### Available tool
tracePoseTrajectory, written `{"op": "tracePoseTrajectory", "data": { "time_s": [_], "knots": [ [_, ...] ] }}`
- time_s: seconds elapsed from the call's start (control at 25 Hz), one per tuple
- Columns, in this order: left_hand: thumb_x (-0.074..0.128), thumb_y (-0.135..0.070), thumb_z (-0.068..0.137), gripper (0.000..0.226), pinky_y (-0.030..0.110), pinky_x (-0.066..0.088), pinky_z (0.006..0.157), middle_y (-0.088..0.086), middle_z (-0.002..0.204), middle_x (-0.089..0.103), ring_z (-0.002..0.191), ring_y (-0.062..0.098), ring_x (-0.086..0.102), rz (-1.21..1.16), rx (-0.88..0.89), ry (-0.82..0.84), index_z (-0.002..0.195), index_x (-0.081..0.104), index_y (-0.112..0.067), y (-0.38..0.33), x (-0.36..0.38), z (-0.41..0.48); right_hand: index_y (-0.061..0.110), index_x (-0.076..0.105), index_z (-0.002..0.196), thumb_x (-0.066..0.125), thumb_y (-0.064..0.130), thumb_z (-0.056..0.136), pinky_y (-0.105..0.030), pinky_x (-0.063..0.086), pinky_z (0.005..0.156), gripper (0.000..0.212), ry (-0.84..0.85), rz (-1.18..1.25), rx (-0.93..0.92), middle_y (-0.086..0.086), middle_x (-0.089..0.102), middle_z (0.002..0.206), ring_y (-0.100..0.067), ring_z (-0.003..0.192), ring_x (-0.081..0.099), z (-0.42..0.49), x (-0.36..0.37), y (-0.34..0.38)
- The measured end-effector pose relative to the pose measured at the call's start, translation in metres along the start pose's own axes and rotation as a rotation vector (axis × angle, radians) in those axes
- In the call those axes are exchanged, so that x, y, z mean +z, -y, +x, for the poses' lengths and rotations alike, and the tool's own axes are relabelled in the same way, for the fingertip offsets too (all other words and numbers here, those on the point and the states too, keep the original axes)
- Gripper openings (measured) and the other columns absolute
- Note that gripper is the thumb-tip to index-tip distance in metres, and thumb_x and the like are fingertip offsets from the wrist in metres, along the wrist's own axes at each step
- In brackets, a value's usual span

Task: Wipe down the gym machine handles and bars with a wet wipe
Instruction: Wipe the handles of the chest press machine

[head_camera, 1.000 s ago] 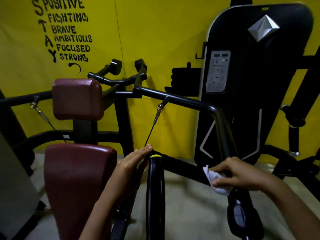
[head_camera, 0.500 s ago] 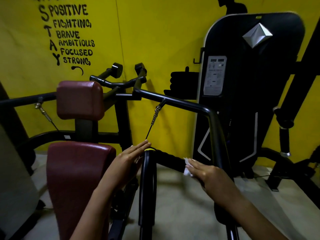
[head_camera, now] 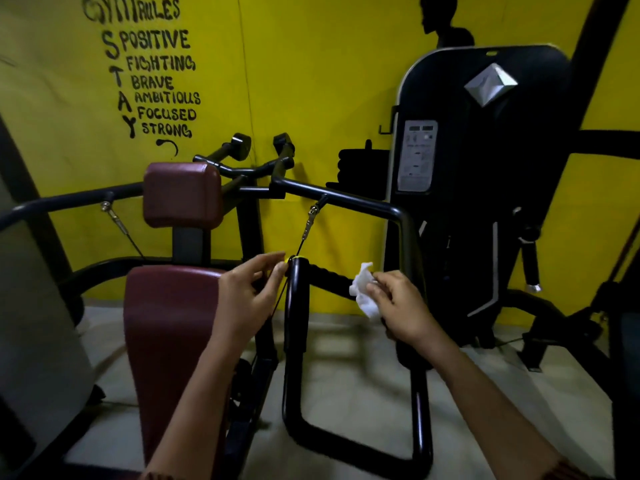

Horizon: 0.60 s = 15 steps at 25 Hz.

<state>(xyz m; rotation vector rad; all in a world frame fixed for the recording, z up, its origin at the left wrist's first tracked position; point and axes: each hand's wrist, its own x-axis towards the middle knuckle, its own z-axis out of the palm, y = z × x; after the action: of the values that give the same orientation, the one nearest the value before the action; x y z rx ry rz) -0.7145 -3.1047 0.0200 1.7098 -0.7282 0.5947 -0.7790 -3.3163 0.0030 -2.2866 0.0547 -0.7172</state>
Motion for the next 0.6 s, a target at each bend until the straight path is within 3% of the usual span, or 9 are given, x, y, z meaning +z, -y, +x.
{"op": "tracePoseTrajectory", "data": {
  "time_s": [0.12,0.28,0.36,0.44,0.52,0.6],
  "knots": [
    [0.066,-0.035,0.083,0.027,0.028,0.054,0.080,-0.008,0.096,0.070,0.091,0.009,0.067,-0.018,-0.006,0.107,0.104,0.070,-0.019,-0.025,0.008,-0.024,-0.003,0.063,0.101,0.051,0.005,0.092,-0.027,0.039,0.068,0.017,-0.077,0.046,0.029,-0.015,0.060,0.096,-0.025,0.088,0.058,-0.038,-0.014,0.026],
    [0.069,-0.017,0.083,0.020,0.014,0.049,0.072,-0.003,0.093,0.069,0.083,-0.008,0.061,-0.099,-0.122,0.225,0.102,0.070,-0.010,-0.057,0.024,-0.071,0.005,0.066,0.101,0.060,0.004,0.086,-0.009,0.041,0.063,0.016,-0.256,0.040,0.138,-0.003,0.064,0.087,-0.010,0.078,0.058,-0.102,-0.034,0.053],
    [0.069,-0.015,0.083,0.018,0.006,0.046,0.065,-0.002,0.088,0.068,0.081,-0.001,0.063,-0.134,-0.146,0.304,0.099,0.071,-0.007,-0.071,0.027,-0.099,0.006,0.067,0.096,0.062,0.005,0.084,-0.012,0.041,0.061,0.013,-0.318,-0.019,0.186,-0.001,0.063,0.082,-0.009,0.074,0.056,-0.143,-0.045,0.061],
    [0.070,-0.016,0.082,0.019,0.009,0.047,0.065,-0.001,0.088,0.069,0.081,0.007,0.063,-0.114,-0.112,0.404,0.099,0.071,-0.006,-0.087,0.032,-0.123,0.006,0.068,0.093,0.063,0.005,0.083,-0.011,0.039,0.060,0.011,-0.333,-0.128,0.229,-0.002,0.063,0.080,-0.010,0.073,0.056,-0.186,-0.060,0.067],
    [0.071,-0.017,0.081,0.021,0.018,0.049,0.070,0.001,0.090,0.070,0.080,0.007,0.063,-0.121,-0.068,0.497,0.100,0.071,-0.007,-0.107,0.041,-0.143,0.005,0.069,0.094,0.063,0.005,0.083,-0.008,0.037,0.060,0.012,-0.336,-0.244,0.255,-0.006,0.067,0.083,-0.013,0.075,0.059,-0.223,-0.078,0.073],
    [0.072,-0.018,0.080,0.023,0.018,0.048,0.072,-0.004,0.088,0.069,0.079,0.005,0.062,-0.152,-0.019,0.580,0.102,0.071,-0.009,-0.137,0.053,-0.164,0.003,0.069,0.094,0.063,0.002,0.083,-0.011,0.036,0.062,0.013,-0.373,-0.349,0.289,-0.010,0.068,0.087,-0.020,0.080,0.061,-0.262,-0.106,0.082]
  ]
}}
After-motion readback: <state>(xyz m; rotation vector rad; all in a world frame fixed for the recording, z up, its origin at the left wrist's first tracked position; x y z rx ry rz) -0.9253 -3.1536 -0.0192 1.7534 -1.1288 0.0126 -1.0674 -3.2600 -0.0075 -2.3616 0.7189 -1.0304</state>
